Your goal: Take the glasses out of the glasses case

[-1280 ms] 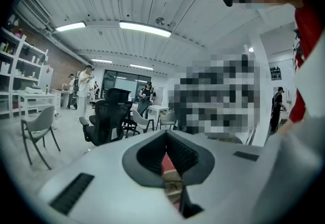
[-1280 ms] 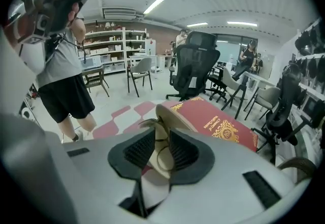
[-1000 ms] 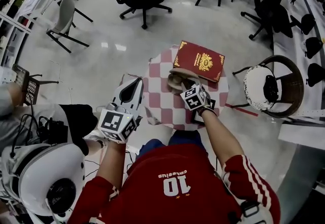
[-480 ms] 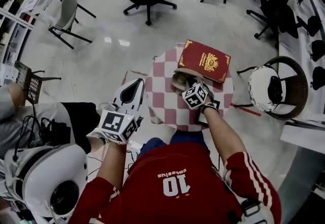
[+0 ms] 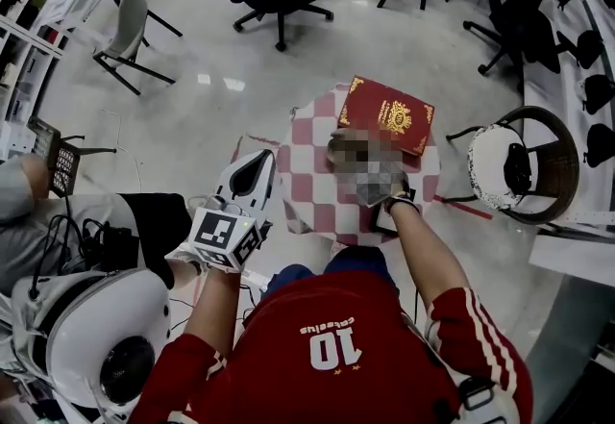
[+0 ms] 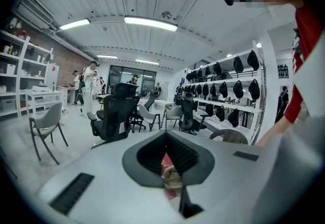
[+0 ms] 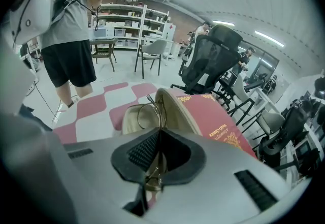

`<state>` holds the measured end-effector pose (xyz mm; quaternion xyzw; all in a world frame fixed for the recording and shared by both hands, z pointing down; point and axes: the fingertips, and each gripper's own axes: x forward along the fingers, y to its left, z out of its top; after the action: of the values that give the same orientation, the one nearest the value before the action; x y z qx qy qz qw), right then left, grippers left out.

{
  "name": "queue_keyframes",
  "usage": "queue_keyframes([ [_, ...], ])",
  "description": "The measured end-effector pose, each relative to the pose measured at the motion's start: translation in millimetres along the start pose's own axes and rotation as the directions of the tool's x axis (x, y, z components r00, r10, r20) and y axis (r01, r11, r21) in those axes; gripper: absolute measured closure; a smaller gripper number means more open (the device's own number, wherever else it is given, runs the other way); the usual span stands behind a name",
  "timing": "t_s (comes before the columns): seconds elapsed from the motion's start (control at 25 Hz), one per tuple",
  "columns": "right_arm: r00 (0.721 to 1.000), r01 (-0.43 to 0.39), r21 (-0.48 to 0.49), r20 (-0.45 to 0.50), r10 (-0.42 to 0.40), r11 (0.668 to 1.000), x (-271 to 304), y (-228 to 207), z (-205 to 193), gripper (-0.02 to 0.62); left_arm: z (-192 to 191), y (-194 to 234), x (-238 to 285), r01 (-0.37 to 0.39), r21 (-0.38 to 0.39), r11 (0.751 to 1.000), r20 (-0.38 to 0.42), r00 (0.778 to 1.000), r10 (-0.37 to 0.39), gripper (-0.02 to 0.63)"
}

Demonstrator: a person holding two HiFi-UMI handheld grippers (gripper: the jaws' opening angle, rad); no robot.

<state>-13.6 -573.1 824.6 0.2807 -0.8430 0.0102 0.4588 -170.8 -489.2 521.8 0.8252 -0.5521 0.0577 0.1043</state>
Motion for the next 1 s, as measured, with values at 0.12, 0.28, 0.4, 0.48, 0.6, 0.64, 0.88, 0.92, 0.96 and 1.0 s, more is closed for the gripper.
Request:
queue_keyframes([
  [0.12,1.000,-0.008,-0.002,0.014,0.008,1.000,-13,2,7,0.569,6,-1,-7,0.000,-0.003,1.000,0.000,1.000,0.000,0.598],
  [0.28,0.999,-0.025,0.019,0.036,0.025,0.999,-31,4,15,0.569,15,-5,-16,0.010,-0.004,1.000,0.008,1.000,-0.010,0.598],
  [0.4,0.999,-0.017,0.027,0.046,0.016,0.999,-44,4,17,0.569,20,-8,-21,0.025,-0.003,1.000,0.026,0.999,-0.025,0.598],
  [0.48,0.998,-0.004,0.037,0.056,0.002,0.999,-55,4,19,0.569,23,-10,-24,0.035,-0.001,0.999,0.036,0.999,-0.035,0.598],
  [0.6,0.997,0.006,0.060,0.073,-0.010,0.998,-73,5,23,0.569,25,-14,-29,0.046,0.002,0.999,0.042,0.998,-0.046,0.598],
  [0.64,0.997,0.007,0.068,0.077,-0.012,0.998,-80,5,25,0.569,26,-15,-32,0.050,0.004,0.999,0.044,0.998,-0.050,0.598],
  [0.88,0.992,0.036,0.125,0.119,-0.051,0.992,-132,-3,39,0.569,27,-26,-41,0.080,0.009,0.997,0.055,0.995,-0.080,0.598],
  [0.92,0.990,0.041,0.139,0.126,-0.058,0.990,-141,-3,41,0.569,28,-28,-43,0.085,0.009,0.996,0.058,0.995,-0.086,0.598],
  [0.96,0.989,0.045,0.152,0.134,-0.066,0.987,-150,-2,43,0.569,28,-30,-44,0.091,0.009,0.996,0.061,0.994,-0.092,0.598],
  [1.0,0.987,0.050,0.163,0.143,-0.074,0.985,-159,-2,45,0.569,29,-32,-46,0.098,0.010,0.995,0.064,0.993,-0.099,0.598],
])
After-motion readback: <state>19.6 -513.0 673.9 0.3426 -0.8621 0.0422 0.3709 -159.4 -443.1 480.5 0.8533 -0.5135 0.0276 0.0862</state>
